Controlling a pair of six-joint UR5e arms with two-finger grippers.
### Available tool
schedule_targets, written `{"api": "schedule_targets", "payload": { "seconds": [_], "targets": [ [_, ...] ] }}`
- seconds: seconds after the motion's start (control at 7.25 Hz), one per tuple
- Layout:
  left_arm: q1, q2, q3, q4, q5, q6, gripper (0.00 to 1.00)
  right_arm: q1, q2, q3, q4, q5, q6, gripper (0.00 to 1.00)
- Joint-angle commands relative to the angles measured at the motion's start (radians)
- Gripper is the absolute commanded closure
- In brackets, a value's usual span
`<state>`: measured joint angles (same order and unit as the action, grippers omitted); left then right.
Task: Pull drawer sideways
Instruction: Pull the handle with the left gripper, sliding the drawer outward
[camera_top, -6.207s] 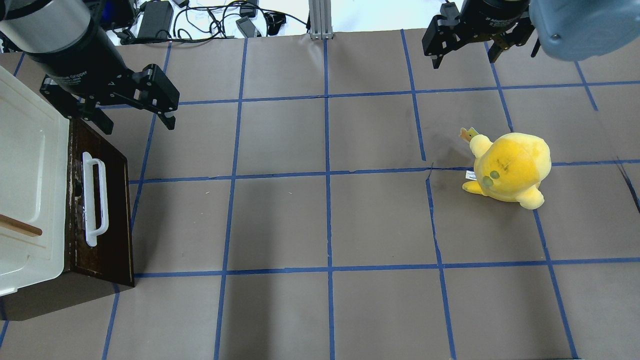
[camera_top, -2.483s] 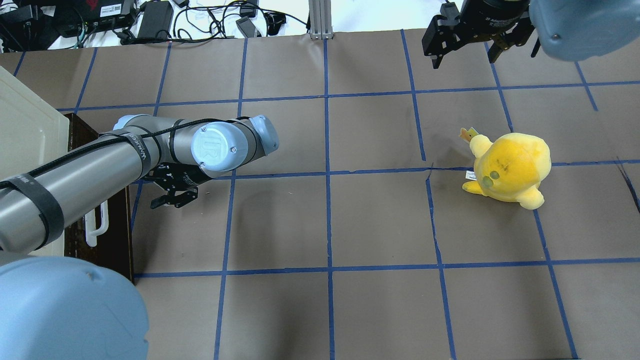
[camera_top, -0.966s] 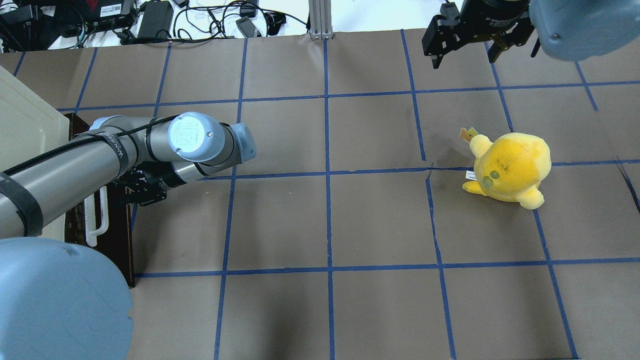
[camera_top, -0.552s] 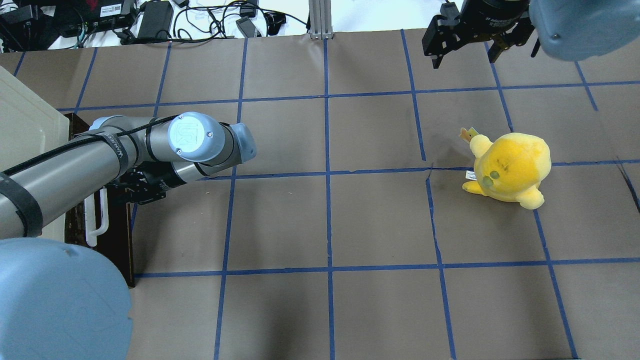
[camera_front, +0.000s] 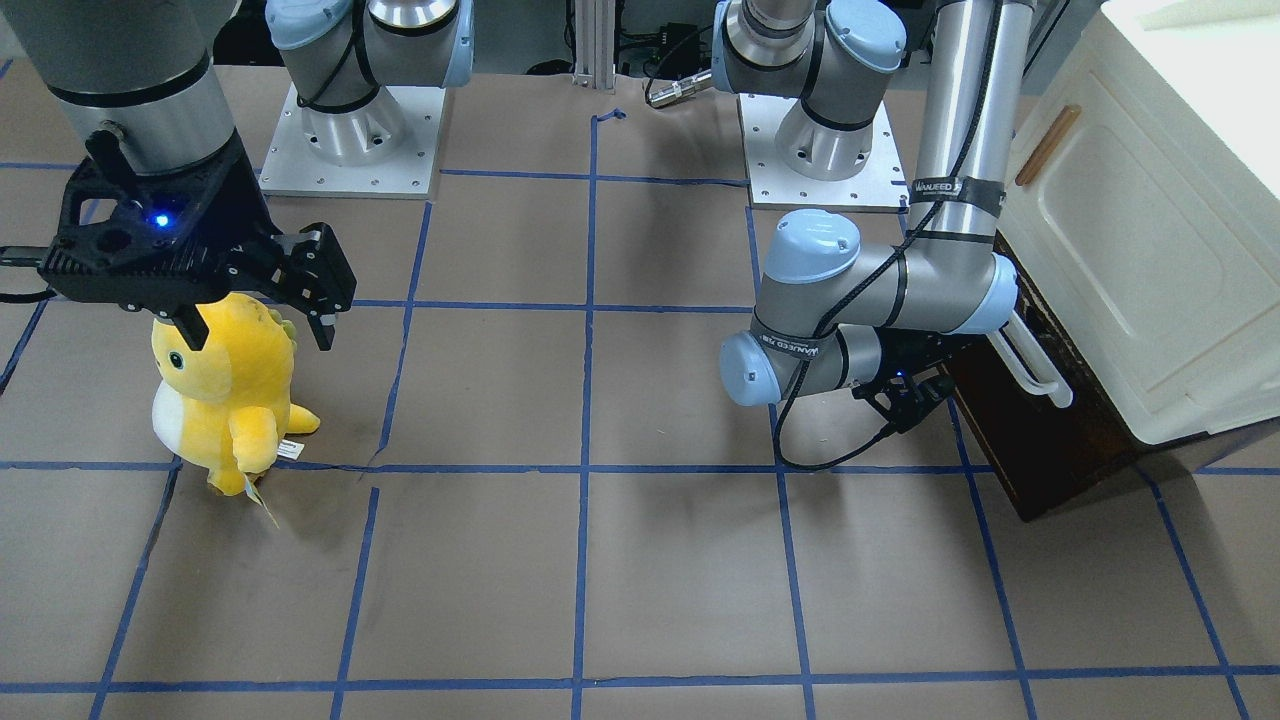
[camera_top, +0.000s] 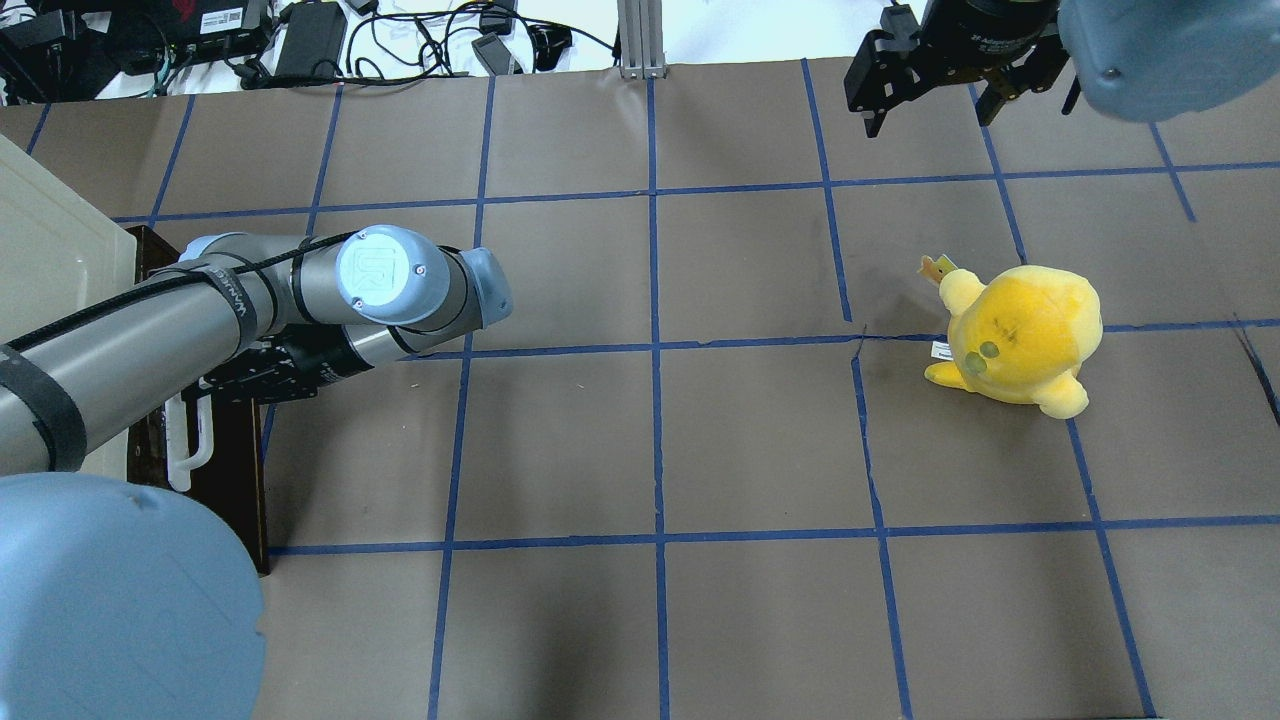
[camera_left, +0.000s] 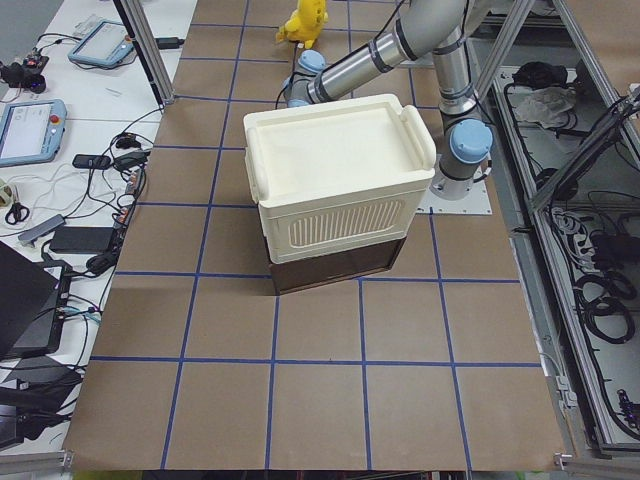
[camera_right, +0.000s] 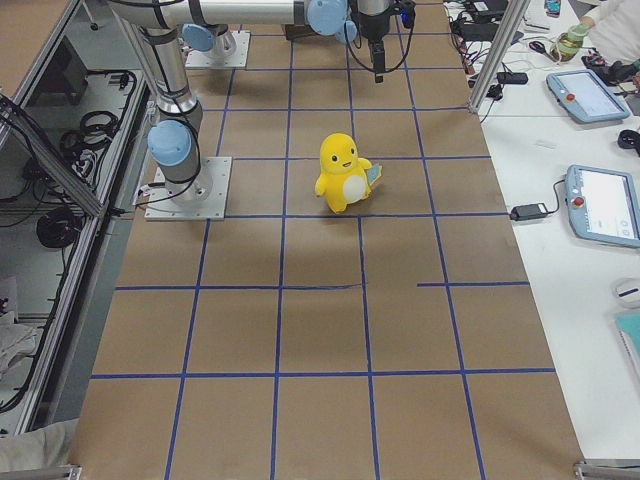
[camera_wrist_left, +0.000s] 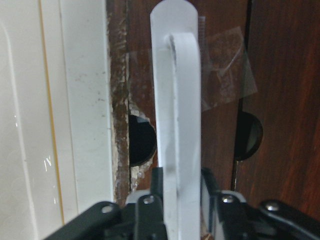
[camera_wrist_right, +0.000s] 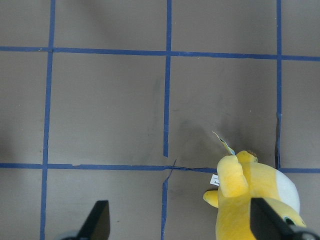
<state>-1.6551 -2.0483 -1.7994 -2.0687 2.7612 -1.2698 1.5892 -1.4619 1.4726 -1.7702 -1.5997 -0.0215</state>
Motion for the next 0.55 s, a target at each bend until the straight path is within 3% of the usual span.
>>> {"api": "schedule_targets", "payload": {
  "seconds": [0.0,0.41],
  "targets": [
    [0.000,-0.001,0.002,0.004,0.000,0.000,0.84,0.000,0.000,0.000,0.000,0.000,0.000,0.00],
    [-0.003,-0.019,0.002,0.004,-0.002,-0.010,0.84,0.000,0.000,0.000,0.000,0.001,0.000,0.00]
  ]
}}
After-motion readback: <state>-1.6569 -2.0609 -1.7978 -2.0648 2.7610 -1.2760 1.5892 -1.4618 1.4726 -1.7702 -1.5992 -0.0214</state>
